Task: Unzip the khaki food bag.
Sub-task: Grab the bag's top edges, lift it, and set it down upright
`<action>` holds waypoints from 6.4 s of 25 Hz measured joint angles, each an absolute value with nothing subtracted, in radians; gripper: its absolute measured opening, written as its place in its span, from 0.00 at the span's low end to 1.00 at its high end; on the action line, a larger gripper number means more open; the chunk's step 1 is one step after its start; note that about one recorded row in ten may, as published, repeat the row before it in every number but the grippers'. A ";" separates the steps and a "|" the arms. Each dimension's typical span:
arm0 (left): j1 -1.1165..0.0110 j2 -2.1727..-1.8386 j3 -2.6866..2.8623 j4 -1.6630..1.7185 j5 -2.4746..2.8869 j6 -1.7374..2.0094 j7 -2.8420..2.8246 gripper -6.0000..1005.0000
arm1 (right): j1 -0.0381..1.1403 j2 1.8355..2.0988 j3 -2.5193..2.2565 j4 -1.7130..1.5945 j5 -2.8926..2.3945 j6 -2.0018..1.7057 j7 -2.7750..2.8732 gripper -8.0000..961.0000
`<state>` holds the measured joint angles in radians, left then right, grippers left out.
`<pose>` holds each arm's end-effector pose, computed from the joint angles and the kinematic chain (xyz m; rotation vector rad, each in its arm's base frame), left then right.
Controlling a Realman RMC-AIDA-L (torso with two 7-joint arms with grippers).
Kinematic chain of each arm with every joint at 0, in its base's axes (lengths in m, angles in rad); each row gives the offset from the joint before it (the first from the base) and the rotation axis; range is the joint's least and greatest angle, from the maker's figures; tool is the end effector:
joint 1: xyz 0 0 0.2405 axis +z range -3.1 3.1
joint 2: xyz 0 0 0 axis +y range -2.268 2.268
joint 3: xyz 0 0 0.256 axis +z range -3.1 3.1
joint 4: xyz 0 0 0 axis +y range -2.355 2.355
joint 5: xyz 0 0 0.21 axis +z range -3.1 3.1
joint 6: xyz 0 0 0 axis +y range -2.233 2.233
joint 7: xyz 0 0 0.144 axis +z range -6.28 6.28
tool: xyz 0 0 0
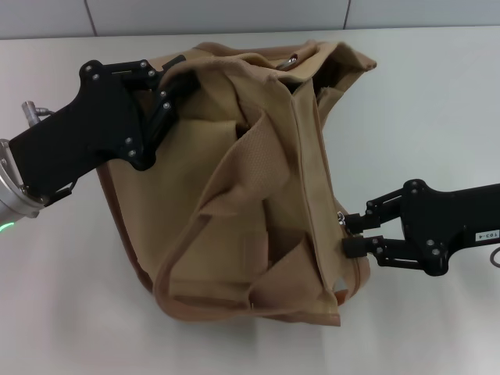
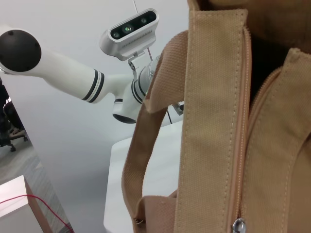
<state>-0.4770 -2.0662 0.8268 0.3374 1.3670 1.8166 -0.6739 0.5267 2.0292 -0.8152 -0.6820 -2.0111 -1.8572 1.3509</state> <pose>-0.2324 0.2944 0.0066 -2.2977 0.0604 -1.3276 0.2449 0.2929 0.0086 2.9657 -0.4129 -0.7228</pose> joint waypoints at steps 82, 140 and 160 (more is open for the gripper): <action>-0.507 -2.073 0.789 0.299 1.362 1.756 -0.674 0.09 | 0.402 2.083 -0.458 -0.845 -1.956 -1.809 1.156 0.40; -0.655 -2.080 0.785 0.176 1.298 1.621 -0.696 0.09 | 0.463 2.090 -0.562 -0.209 -1.774 -1.485 0.103 0.40; -0.657 -2.080 0.791 0.158 1.297 1.635 -0.694 0.09 | 0.467 2.089 -0.551 -0.171 -1.766 -1.535 0.113 0.27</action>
<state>-0.6573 -2.0800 0.7912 0.1579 1.2974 1.6352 -0.6941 0.4668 2.0892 -0.5507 -0.1712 -1.7664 -1.5347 0.1131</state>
